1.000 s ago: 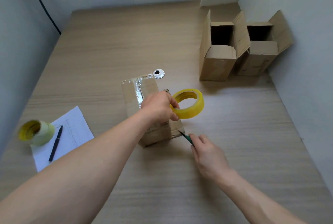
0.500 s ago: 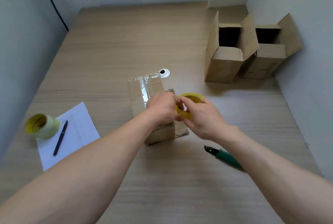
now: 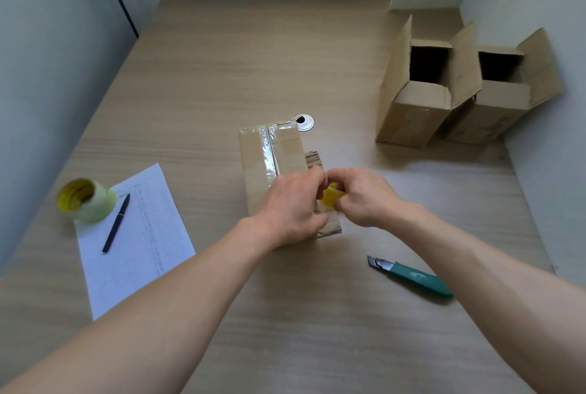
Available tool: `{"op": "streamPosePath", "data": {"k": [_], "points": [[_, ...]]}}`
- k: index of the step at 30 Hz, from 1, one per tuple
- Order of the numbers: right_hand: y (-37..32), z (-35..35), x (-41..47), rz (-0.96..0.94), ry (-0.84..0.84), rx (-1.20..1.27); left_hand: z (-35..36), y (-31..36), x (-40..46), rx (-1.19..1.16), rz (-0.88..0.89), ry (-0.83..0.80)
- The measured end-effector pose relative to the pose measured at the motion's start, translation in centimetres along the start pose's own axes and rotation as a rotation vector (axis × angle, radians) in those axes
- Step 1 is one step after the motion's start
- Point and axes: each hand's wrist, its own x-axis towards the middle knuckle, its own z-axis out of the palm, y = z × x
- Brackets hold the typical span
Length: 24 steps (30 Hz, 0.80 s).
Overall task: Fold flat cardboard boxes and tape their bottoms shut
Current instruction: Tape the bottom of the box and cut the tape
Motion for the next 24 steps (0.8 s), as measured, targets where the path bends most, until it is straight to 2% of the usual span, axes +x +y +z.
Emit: {"op": "streamPosePath", "data": {"k": [3,6,10,12,14,21,24], "points": [[-0.2,-0.1,0.5,0.01,-0.015,-0.069,0.8,0.0,-0.8,0.021,-0.038,0.112],[-0.3,0.4,0.7,0.016,-0.012,-0.19,0.9,0.1,-0.6,0.059,-0.083,0.11],[-0.5,1.0,0.5,-0.1,0.22,-0.38,0.9,0.3,-0.5,0.104,-0.077,0.085],[0.1,0.2,0.2,-0.093,0.334,-0.449,1.0,0.4,-0.5,0.126,-0.096,0.066],[0.8,-0.6,-0.9,-0.071,0.378,-0.48,1.0,0.6,-0.3,0.133,-0.126,0.059],[3.1,4.9,-11.5,-0.217,0.176,-0.384,1.0,1.5,0.6,0.145,-0.172,0.114],[4.0,8.1,-14.0,-0.258,0.158,-0.336,1.1,1.5,0.3,0.146,-0.155,0.123]]}}
